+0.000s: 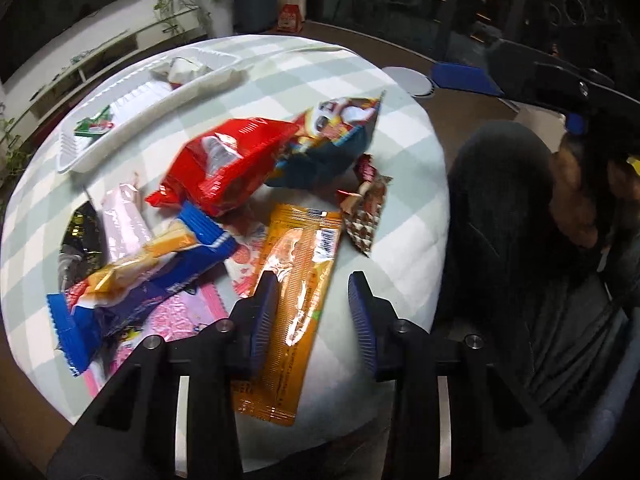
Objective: Organize snacks
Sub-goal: 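Grasp the orange wafer bar with the left tool, then lift the orange bar with the left tool while the right tool grasps the panda-print bag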
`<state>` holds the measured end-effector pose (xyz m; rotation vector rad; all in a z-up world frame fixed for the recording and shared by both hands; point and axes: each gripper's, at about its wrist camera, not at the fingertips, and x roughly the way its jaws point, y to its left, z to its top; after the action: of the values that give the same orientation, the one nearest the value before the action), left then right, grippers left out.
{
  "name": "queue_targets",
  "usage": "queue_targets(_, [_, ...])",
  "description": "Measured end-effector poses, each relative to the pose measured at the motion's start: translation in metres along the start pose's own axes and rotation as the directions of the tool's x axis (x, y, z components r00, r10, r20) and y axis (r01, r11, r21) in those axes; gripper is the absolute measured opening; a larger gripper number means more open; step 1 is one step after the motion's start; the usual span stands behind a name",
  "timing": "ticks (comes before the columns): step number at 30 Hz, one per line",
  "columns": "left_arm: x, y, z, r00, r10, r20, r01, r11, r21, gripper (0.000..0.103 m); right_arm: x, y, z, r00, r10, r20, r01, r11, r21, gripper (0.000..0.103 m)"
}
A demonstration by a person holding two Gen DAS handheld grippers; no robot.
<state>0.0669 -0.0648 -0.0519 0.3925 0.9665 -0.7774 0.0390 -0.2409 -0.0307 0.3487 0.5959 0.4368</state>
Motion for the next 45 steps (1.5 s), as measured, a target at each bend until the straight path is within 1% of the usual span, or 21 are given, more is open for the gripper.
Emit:
queue_targets(3, [-0.005,0.004,0.002,1.0,0.012,0.011,-0.012,1.0,-0.009,0.035,0.0,-0.001,0.0,1.0,0.005,-0.002,-0.005,1.0,0.005,0.087])
queue_targets(6, [-0.008,0.005,0.001,1.0,0.02,-0.003,-0.02,1.0,0.003,0.035,0.003,-0.001,-0.001,1.0,0.011,-0.017,-0.011,1.0,0.001,0.087])
queue_targets(8, [-0.006,0.005,0.0,0.999,0.009,-0.035,-0.009,1.0,0.016,0.041,0.005,0.001,-0.001,1.0,0.009,-0.025,-0.009,1.0,-0.008,0.087])
queue_targets(10, [-0.003,0.006,-0.001,0.998,0.025,-0.054,-0.024,1.0,0.021,0.042,0.005,0.001,-0.002,1.0,0.009,-0.026,-0.01,1.0,-0.012,0.087])
queue_targets(12, [-0.002,0.008,-0.002,0.998,0.012,-0.06,-0.012,1.0,0.012,0.043,0.005,0.001,-0.002,1.0,0.009,-0.026,-0.01,1.0,-0.01,0.087])
queue_targets(14, [0.0,0.008,-0.002,0.998,0.012,-0.065,-0.012,1.0,0.009,0.05,0.005,0.002,-0.002,0.999,0.009,-0.031,-0.009,1.0,-0.009,0.087])
queue_targets(18, [0.003,0.009,-0.003,0.996,0.016,-0.086,-0.015,1.0,0.009,0.051,0.006,0.004,-0.002,0.999,0.008,-0.039,-0.009,1.0,-0.019,0.087])
queue_targets(19, [0.004,0.009,-0.004,0.996,0.005,-0.093,-0.004,1.0,0.008,0.051,0.007,0.005,-0.003,0.999,0.007,-0.041,-0.008,1.0,-0.022,0.087])
queue_targets(26, [0.005,0.007,-0.009,0.994,-0.024,-0.104,0.025,1.0,0.01,0.05,0.009,0.006,-0.003,0.999,0.005,-0.049,-0.007,1.0,-0.025,0.087])
queue_targets(27, [0.005,0.006,-0.01,0.994,-0.024,-0.104,0.025,1.0,0.011,0.049,0.009,0.006,-0.003,0.999,0.006,-0.048,-0.007,1.0,-0.024,0.087])
queue_targets(28, [0.005,0.005,-0.011,0.994,-0.033,-0.105,0.034,0.999,0.009,0.043,0.009,0.006,-0.003,0.999,0.005,-0.049,-0.006,1.0,-0.026,0.087])
queue_targets(29, [0.005,0.004,-0.011,0.994,-0.039,-0.106,0.04,0.999,0.005,0.041,0.009,0.006,-0.003,0.999,0.004,-0.049,-0.005,1.0,-0.026,0.087])
queue_targets(31, [0.005,0.003,-0.012,0.994,-0.037,-0.104,0.037,0.999,-0.003,0.038,0.009,0.006,-0.003,0.999,0.002,-0.048,-0.004,1.0,-0.028,0.087])
queue_targets(33, [0.004,0.004,-0.013,0.994,-0.043,-0.101,0.04,0.999,-0.023,0.038,0.009,0.006,-0.003,0.999,0.002,-0.044,-0.003,1.0,-0.027,0.087])
queue_targets(36, [0.004,0.003,-0.014,0.995,-0.03,-0.099,0.027,0.999,-0.036,0.036,0.008,0.006,-0.003,0.999,-0.003,-0.04,0.002,1.0,-0.026,0.087])
queue_targets(39, [0.002,-0.001,-0.016,0.995,0.003,-0.1,-0.007,0.999,-0.042,0.034,0.006,0.007,0.001,0.999,-0.018,-0.033,0.017,0.999,-0.035,0.087])
queue_targets(41, [-0.001,-0.002,-0.019,0.995,0.018,-0.095,-0.024,0.998,-0.062,0.034,0.006,0.011,0.005,0.998,-0.045,-0.042,0.043,0.997,-0.059,0.087])
queue_targets(43, [-0.003,-0.001,-0.022,0.996,0.027,-0.086,-0.034,0.996,-0.082,0.034,0.007,0.018,0.012,0.992,-0.117,-0.051,0.11,0.986,-0.126,0.087])
queue_targets(45, [-0.006,0.0,-0.026,0.997,0.035,-0.076,-0.042,0.994,-0.099,0.034,0.009,0.024,0.018,0.986,-0.154,-0.062,0.141,0.974,-0.179,0.087])
